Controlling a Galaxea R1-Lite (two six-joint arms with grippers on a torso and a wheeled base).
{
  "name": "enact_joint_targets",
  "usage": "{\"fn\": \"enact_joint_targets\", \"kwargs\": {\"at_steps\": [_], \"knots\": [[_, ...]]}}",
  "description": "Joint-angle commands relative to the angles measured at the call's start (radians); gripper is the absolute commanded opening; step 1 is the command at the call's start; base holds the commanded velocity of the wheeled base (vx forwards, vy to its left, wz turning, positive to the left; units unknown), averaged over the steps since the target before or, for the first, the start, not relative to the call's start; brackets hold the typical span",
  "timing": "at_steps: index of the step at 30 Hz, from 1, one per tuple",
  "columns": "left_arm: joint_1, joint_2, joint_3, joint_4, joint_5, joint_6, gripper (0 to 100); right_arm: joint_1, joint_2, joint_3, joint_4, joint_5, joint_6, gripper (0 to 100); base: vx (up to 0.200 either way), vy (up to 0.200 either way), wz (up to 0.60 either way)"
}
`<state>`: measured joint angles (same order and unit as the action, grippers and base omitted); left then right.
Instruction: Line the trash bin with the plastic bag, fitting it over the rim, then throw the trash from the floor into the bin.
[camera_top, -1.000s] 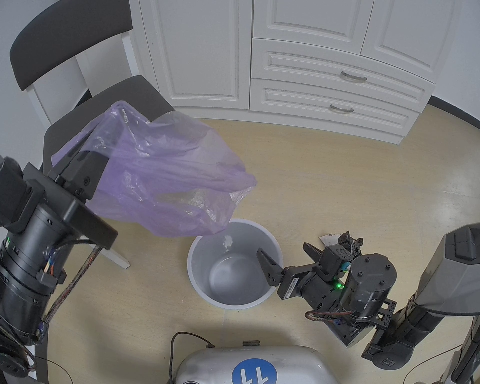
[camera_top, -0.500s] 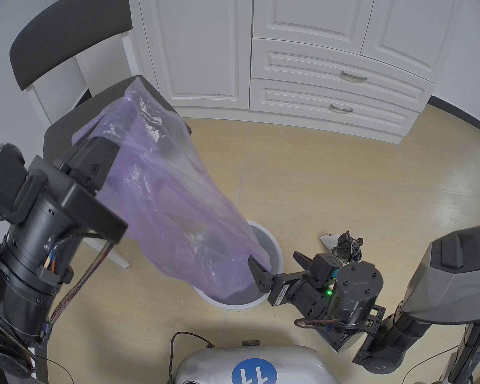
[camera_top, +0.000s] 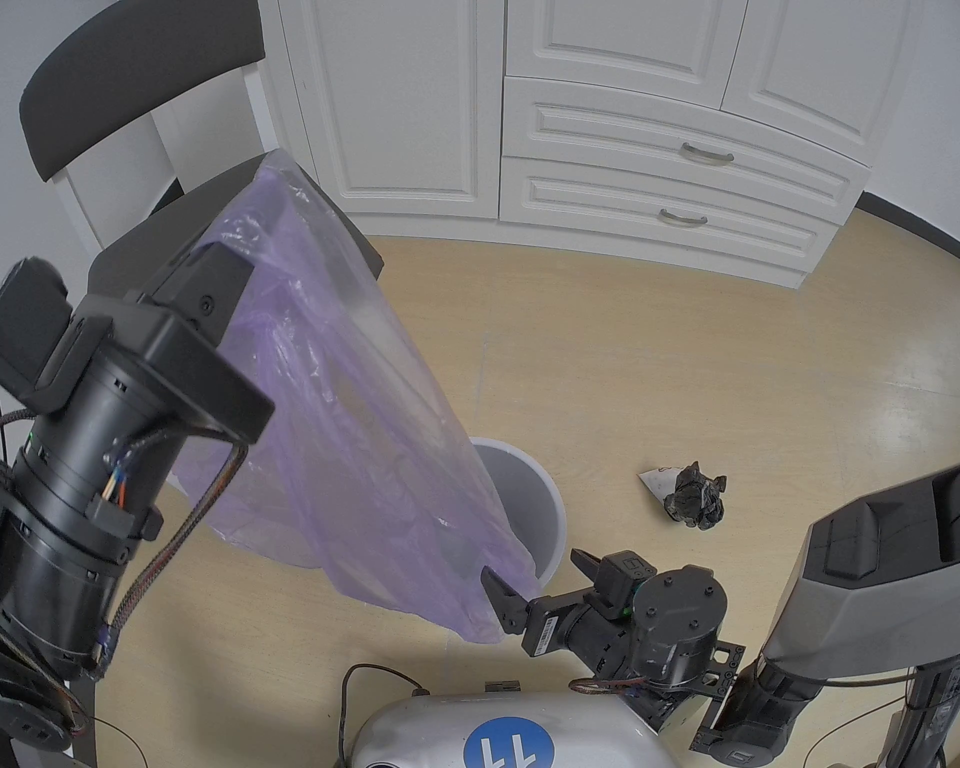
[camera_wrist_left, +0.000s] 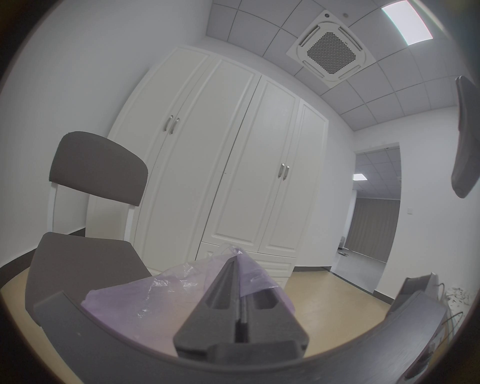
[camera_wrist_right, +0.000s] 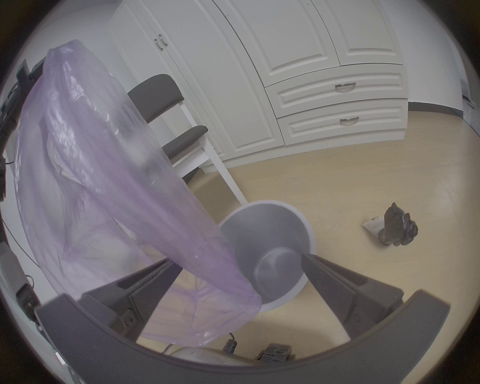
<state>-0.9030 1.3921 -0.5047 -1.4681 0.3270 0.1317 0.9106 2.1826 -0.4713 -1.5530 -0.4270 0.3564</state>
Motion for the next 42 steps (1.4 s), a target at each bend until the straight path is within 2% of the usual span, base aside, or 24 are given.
{"fn": "enact_joint_targets", "kwargs": {"at_steps": [1, 7, 13, 26, 42], "knots": [[0.001, 0.025, -0.026, -0.001, 0.018, -0.003, 0, 0.019, 0.029, 0.003, -0.018, 0.004, 0.023, 100, 0.0, 0.0, 0.0], [-0.001, 0.019, -0.031, -0.001, 0.023, -0.001, 0, 0.033, 0.074, -0.032, -0.018, 0.002, 0.087, 100, 0.0, 0.0, 0.0], [0.006, 0.005, -0.058, -0.001, 0.026, -0.003, 0, 0.028, 0.068, -0.033, -0.018, 0.016, 0.101, 100, 0.0, 0.0, 0.0], [0.007, -0.005, -0.1, -0.005, 0.055, -0.018, 0, 0.028, 0.068, -0.107, -0.018, 0.016, 0.266, 100, 0.0, 0.0, 0.0], [0.007, 0.002, -0.124, -0.005, 0.081, -0.021, 0, 0.014, 0.075, -0.165, -0.018, 0.002, 0.339, 100, 0.0, 0.0, 0.0]]}}
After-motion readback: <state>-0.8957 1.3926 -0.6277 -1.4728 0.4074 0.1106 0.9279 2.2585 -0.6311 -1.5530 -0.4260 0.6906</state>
